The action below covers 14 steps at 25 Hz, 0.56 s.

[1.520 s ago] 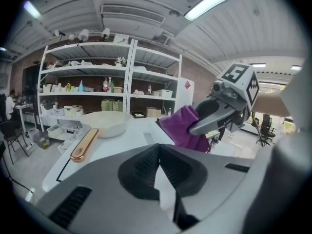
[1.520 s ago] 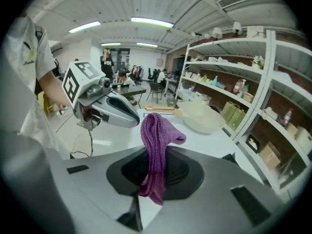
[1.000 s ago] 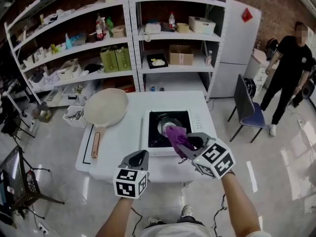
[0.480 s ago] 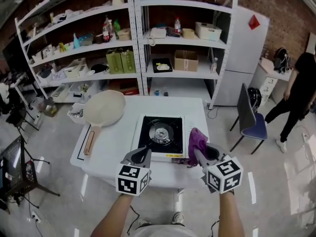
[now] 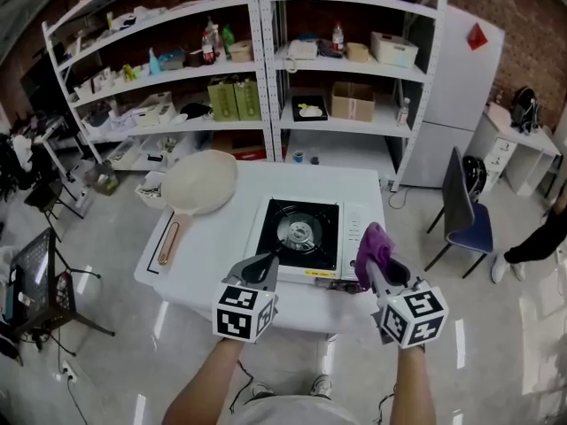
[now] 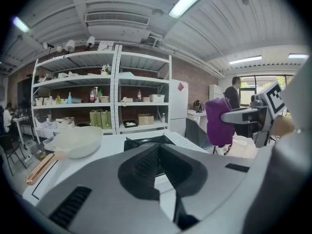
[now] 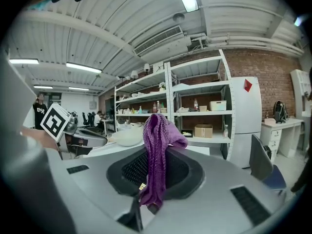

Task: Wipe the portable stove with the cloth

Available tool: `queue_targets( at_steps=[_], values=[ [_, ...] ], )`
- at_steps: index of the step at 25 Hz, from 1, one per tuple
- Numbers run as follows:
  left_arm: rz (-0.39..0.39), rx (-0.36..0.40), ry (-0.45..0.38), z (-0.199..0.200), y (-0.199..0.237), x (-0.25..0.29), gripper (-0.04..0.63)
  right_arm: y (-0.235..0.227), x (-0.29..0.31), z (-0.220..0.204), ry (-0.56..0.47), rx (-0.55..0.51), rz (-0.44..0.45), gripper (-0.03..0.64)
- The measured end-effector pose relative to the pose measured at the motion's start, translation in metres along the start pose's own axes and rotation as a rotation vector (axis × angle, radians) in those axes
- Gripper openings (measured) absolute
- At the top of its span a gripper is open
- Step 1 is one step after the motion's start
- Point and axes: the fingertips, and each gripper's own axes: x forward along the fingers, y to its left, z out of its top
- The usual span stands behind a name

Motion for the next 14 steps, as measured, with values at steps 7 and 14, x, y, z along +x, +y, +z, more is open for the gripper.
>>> queue_targets(
  at_steps=[7, 14],
  values=[
    [0.013, -0.008, 0.004, -0.0024, 0.0055, 0.0008, 0.005, -0.0017, 0.0054, -0.0032, 0.001, 0.008, 0.002, 0.06],
    [0.014, -0.011, 0.01, -0.0039, 0.0052, 0.0066, 0.005, -0.0044, 0.0095, -0.003, -0.003, 0.006, 0.008, 0.06]
  ],
)
